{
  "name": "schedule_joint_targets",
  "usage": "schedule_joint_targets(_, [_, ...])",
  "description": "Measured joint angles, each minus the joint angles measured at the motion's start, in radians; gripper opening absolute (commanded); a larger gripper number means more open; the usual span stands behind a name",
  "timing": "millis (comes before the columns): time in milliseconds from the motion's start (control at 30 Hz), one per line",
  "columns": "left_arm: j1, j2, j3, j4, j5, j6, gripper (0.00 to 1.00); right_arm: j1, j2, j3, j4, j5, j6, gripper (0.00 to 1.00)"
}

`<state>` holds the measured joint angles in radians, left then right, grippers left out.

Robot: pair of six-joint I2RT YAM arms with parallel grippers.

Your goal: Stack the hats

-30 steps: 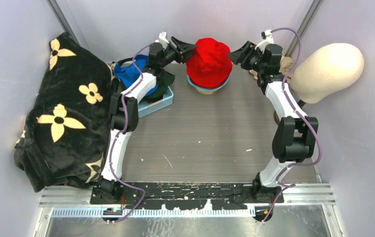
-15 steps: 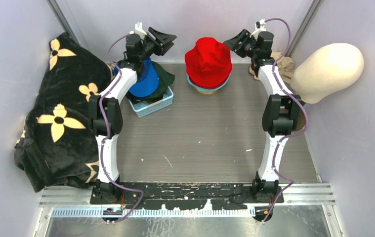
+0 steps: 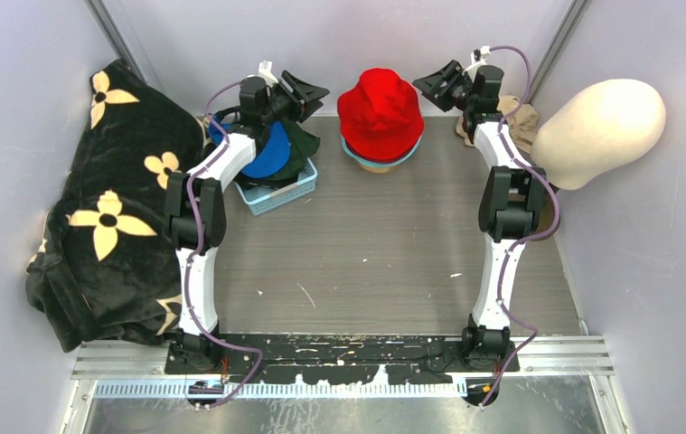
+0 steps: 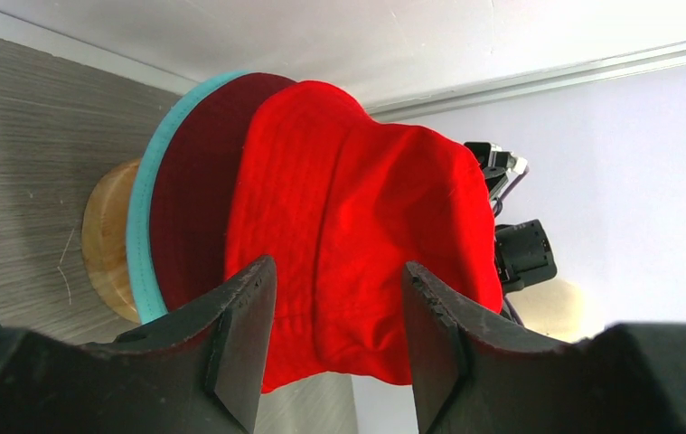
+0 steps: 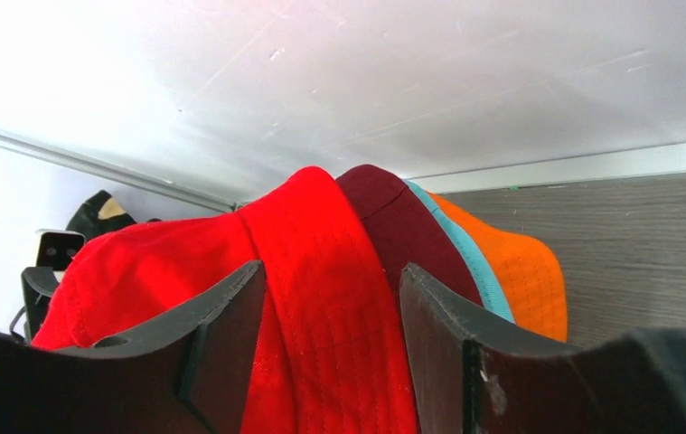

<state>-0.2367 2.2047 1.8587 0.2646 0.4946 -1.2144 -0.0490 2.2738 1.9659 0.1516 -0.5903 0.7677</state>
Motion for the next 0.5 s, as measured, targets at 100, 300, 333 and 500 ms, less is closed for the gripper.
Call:
schedule_joint_targets(100, [0.0,0.0,-0.008,0.016,0.005,-0.001,0.54,-0.01,0.004,-0.001,0.031,-0.021,0.017,0.62])
schedule_joint_targets(300, [0.0,0.002,-0.013,0.051,0.017,-0.008,0.54,-0.022,0.04,-0.001,0.102,-0.069,0.072,0.61])
schedule_joint_targets(333, [0.0,0.003,-0.013,0.055,0.02,-0.008,0.54,-0.022,0.05,-0.001,0.114,-0.079,0.083,0.61])
schedule_joint_targets(500, [-0.002,0.027,-0.009,0.074,0.032,-0.009,0.54,-0.022,0.1,-0.001,0.161,-0.117,0.136,0.61])
